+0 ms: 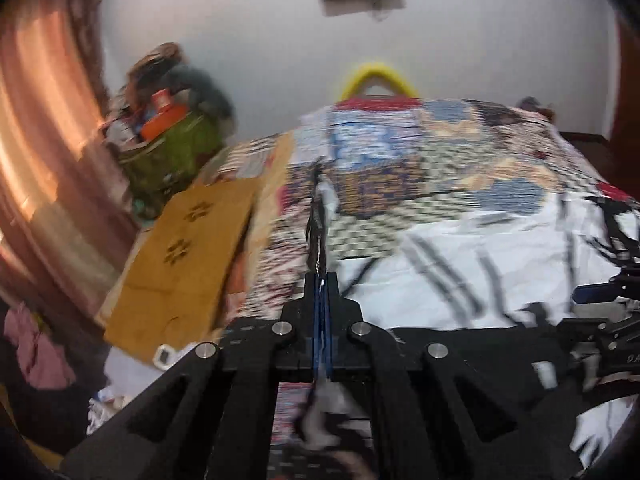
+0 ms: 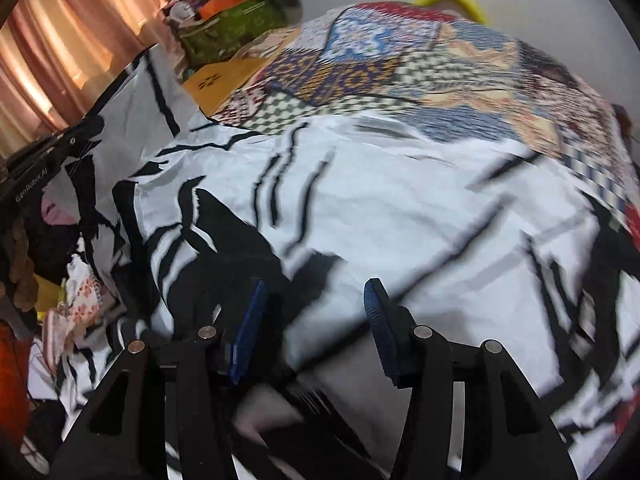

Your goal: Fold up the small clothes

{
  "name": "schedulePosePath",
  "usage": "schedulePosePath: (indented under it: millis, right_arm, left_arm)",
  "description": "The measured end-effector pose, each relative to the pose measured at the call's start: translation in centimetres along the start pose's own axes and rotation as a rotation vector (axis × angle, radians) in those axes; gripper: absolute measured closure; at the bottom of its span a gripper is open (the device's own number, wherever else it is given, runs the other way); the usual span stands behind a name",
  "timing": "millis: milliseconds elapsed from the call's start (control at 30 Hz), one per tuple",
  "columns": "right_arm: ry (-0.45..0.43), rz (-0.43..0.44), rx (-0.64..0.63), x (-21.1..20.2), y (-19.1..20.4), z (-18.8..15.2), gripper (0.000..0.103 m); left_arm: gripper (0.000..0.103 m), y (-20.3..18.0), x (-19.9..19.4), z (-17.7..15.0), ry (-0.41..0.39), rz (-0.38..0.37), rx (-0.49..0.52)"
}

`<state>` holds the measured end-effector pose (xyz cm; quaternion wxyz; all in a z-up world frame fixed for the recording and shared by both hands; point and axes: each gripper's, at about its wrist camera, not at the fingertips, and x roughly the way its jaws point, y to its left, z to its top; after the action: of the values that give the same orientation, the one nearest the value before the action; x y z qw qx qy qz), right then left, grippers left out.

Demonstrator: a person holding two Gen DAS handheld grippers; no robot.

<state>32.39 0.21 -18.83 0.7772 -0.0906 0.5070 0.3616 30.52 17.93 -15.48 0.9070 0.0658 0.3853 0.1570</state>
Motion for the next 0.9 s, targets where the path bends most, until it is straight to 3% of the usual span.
schedulePosePath:
  millis: [100,300,467,633,700,800,900]
  right_arm:
    - [-0.016,-0.032,0.006,-2.1,-1.1,-1.7,0.055]
    - [-0.049,-0.076,0.033,-5.1,-3.4,-4.7,0.055]
    - [-0.061,-0.102,0.059,-6.5,-4.9,-6.9,0.055]
    - [-0.092,-0.128,0.095,-8.2,-6.4,-8.5,0.055]
    - [-0.114,-0.132,0.120,-9.2,-7.2,-9.0,0.055]
    - [-0.153,-0.142,0.163,-10.6,-8.4,-9.8,0.052]
    - [-0.186,-0.169,0.211,-11.8,-9.8,-10.5,0.047]
  left_arm:
    - [0.101,-2.8,1.0,-0.1,0.038,-0.063,0.028]
    - [0.101,-6.4,5.3,-2.2,0.214,-0.220,-0.001]
    - [0.099,-8.6,6.7,-4.3,0.324,-0.278,-0.043]
    - [0.079,-7.8,4.1,-3.7,0.286,-0.307,-0.045]
    - [0.051,-7.1,2.1,-2.8,0.221,-0.297,-0.038]
    - [0.045,-5.6,0.3,-1.6,0.136,-0.273,-0.047]
    - [0.043,-4.3,0.8,-1.3,0.127,-0.244,-0.053]
